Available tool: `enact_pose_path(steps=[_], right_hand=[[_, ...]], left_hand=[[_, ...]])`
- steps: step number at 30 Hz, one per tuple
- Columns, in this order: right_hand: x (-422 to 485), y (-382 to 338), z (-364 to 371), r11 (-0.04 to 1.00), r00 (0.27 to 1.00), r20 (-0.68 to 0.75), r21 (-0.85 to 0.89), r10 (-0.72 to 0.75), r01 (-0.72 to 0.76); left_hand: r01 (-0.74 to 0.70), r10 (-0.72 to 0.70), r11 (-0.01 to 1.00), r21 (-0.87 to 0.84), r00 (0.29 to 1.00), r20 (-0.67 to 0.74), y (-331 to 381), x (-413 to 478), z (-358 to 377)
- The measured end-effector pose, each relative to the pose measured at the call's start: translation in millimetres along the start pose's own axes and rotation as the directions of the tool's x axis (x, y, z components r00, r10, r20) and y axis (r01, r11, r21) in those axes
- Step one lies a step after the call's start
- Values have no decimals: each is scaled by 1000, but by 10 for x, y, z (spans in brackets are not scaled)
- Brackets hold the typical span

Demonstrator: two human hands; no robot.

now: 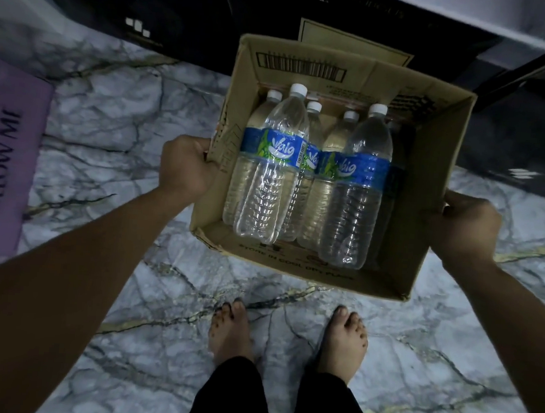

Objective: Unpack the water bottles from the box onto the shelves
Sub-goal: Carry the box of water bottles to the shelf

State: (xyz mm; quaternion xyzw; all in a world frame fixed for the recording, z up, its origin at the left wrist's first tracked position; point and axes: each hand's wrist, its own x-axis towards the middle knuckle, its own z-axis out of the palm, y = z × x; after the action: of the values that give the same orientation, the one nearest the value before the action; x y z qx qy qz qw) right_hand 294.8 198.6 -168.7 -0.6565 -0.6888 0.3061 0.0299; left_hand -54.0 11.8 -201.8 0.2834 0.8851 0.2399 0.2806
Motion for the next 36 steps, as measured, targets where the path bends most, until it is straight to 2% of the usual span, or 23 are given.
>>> enact_pose_path(steps=[11,15,19,21,24,28,31,34,36], right_hand=[[-126,-21,122,997,999,-14,-68,29,-30],[-138,-39,125,987,999,15,-157,37,-35],[-195,-37,158,986,1000,-4,-167,-22,21],[-175,-15,207,985,1000,26,-175,9,-4],[-119,3,237,973,988,102,-212,115,-91],[-64,41,234,975,982,117,-183,147,-124],[-26,85,229,976,976,116,-137,183,-167],[-9,90,224,977,977,84,-106,195,-185],[1,77,214,979,983,54,-109,177,-170]], left_hand=[[33,-33,999,-15,999,-4,-137,-260,-93],[-52,57,995,81,997,-58,-116,-396,-13],[-112,125,983,144,988,-87,-72,-444,49],[-111,128,983,145,986,-108,-84,-449,102],[-19,48,988,154,981,-186,-89,-454,171],[122,-92,986,114,966,-241,-62,-441,221],[246,-236,969,8,937,-257,-49,-400,219],[285,-295,955,-79,931,-214,-133,-336,193],[274,-287,958,-89,939,-192,-210,-295,162]])
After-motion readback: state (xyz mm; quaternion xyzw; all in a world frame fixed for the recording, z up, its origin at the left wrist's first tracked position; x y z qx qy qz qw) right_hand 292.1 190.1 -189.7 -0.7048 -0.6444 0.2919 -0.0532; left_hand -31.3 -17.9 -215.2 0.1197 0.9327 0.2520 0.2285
